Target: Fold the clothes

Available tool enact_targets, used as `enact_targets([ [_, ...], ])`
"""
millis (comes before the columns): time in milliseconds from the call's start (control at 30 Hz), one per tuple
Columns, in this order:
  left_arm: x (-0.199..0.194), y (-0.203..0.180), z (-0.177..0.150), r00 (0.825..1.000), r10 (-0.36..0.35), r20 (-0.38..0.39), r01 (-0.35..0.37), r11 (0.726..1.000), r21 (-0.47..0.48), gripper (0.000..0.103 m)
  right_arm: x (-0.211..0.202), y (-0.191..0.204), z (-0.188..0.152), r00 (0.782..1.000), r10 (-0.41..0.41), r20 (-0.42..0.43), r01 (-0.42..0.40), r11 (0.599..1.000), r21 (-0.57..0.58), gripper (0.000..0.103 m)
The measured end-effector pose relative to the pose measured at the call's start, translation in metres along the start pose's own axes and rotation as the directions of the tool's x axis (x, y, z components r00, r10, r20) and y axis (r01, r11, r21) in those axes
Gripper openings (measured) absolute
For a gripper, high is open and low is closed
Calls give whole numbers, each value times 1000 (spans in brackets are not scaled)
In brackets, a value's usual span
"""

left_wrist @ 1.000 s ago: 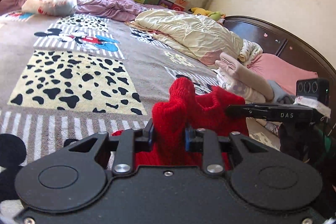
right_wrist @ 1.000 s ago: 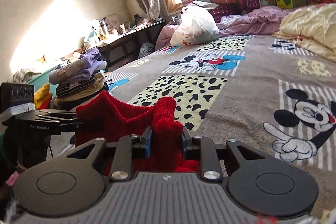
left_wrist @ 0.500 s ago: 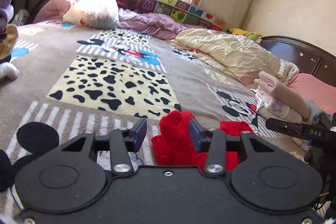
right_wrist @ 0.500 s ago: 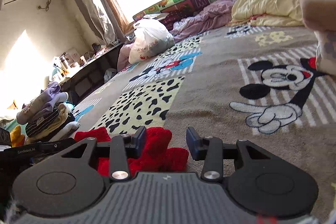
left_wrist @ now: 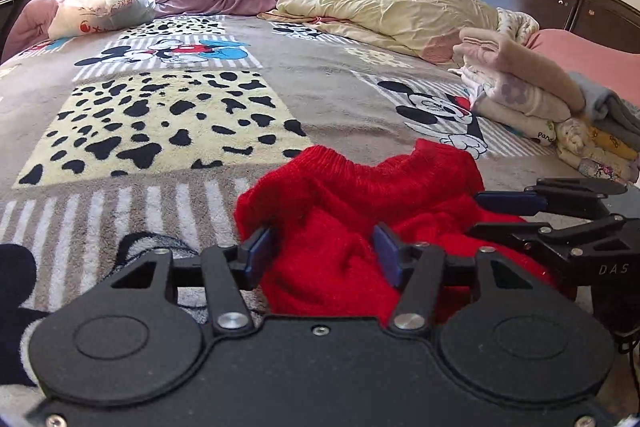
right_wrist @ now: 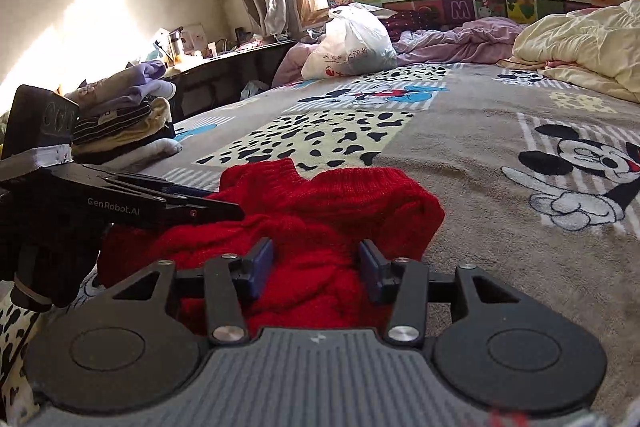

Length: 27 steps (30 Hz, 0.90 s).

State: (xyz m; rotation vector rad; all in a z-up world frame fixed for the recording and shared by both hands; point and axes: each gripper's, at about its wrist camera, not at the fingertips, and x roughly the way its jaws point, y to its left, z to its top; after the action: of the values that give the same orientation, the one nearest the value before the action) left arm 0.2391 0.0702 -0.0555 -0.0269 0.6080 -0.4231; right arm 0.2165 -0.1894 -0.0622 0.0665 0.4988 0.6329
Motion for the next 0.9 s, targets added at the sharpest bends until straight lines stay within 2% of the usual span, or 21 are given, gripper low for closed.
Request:
enact_targets([
  [67, -27, -10, 4, 997, 32, 66, -34, 999, 31, 51, -6, 7, 7, 1000, -1, 12, 2, 999, -53, 48],
  [133, -49, -21, 4, 993, 26, 118, -33, 998, 59, 51, -22, 12, 12, 998, 1, 63, 4, 997, -81, 48],
  [200, -58, -30, -1, 991, 13, 136, -27, 995, 99, 51, -35, 21, 13, 996, 8, 90, 4, 992, -128, 48],
  [300, -45, -42, -18, 997, -1, 76, -12, 987, 161, 49, -43, 26, 11, 995, 16, 95, -1, 987, -161, 48],
  [367, -32, -45, -40, 997, 38, 69, -51, 979, 198, 50, -30, 22, 4, 1000, 3, 28, 1, 990, -141, 49],
  [400, -29, -41, -47, 996, 38, 76, -52, 982, 183, 52, -21, 20, -3, 1000, 10, -15, -11, 992, -126, 51],
  [467, -29, -33, -48, 997, 29, 68, -38, 989, 140, 57, -17, 15, -14, 1000, 23, -6, -24, 994, -105, 52],
  [633, -29, -39, -42, 998, 50, 46, -56, 986, 157, 57, -16, 20, -15, 1000, 9, -13, -11, 990, -139, 52],
  [733, -44, -39, -30, 998, 56, 34, -59, 995, 79, 57, -21, 25, -8, 1000, -13, -29, 8, 988, -155, 53],
  [800, -60, -39, -29, 994, 78, 72, -80, 997, 22, 55, -36, 27, -2, 998, -56, 12, 57, 993, -104, 58],
  [900, -80, -37, -28, 988, 104, 115, -97, 993, -68, 55, -53, 19, -4, 994, -100, 49, 100, 995, 1, 59],
])
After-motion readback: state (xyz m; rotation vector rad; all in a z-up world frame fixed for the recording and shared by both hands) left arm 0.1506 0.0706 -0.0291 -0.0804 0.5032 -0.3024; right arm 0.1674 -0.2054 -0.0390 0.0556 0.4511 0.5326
